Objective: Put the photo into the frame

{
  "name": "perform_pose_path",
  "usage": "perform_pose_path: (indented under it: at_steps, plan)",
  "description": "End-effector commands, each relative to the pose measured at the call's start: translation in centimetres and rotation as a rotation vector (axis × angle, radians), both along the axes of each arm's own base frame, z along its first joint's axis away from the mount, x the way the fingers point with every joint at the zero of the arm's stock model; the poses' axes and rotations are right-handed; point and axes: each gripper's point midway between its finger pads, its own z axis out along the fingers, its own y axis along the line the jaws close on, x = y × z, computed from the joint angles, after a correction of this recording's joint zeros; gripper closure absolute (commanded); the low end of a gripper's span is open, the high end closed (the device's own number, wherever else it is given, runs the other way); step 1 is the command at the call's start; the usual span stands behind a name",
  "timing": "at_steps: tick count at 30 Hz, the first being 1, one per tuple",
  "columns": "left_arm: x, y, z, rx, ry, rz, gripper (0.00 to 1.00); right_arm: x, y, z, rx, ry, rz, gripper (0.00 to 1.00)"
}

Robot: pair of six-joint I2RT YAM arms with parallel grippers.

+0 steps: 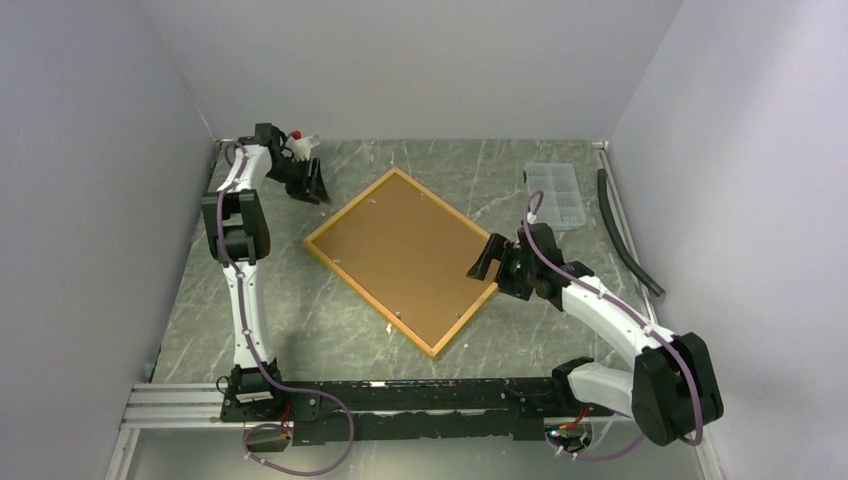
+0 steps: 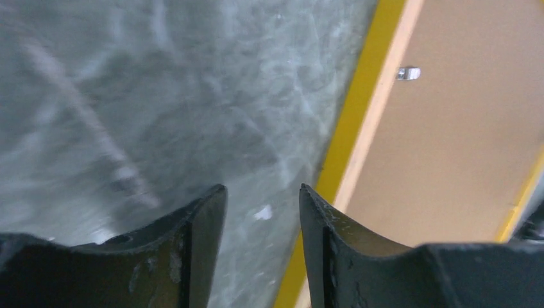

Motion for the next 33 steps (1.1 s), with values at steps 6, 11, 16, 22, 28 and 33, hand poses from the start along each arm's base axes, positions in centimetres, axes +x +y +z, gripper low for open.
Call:
perform_pose_path:
  at_steps: [6,11,16,22,28,33]
  plan:
    - [-3.8,-5.2,-0.2,-0.216,0.102,-0.080,0.52,-0.2,0.1,1.5,0.023,-0.017,-0.009,0.00]
    - [-9.5,-6.9,-0.8,-0.237,0.188,-0.202,0.55,2.0,0.7,3.9,0.005,-0.089,0.029,0.00]
    - [-16.1,-8.1,-0.4,-0.255,0.254,-0.298,0.59,4.5,3.2,5.2,0.050,-0.108,0.127,0.00]
    - [-21.8,-9.0,1.2,-0.292,0.308,-0.362,0.59,8.2,9.2,5.8,0.082,-0.165,0.296,0.00]
    - [-20.6,-9.2,0.9,-0.294,0.297,-0.285,0.59,10.5,18.1,4.2,0.168,-0.164,0.546,0.04]
    - [-18.1,-9.7,0.3,-0.317,0.271,-0.235,0.59,11.4,22.4,3.4,0.210,-0.148,0.614,0.08]
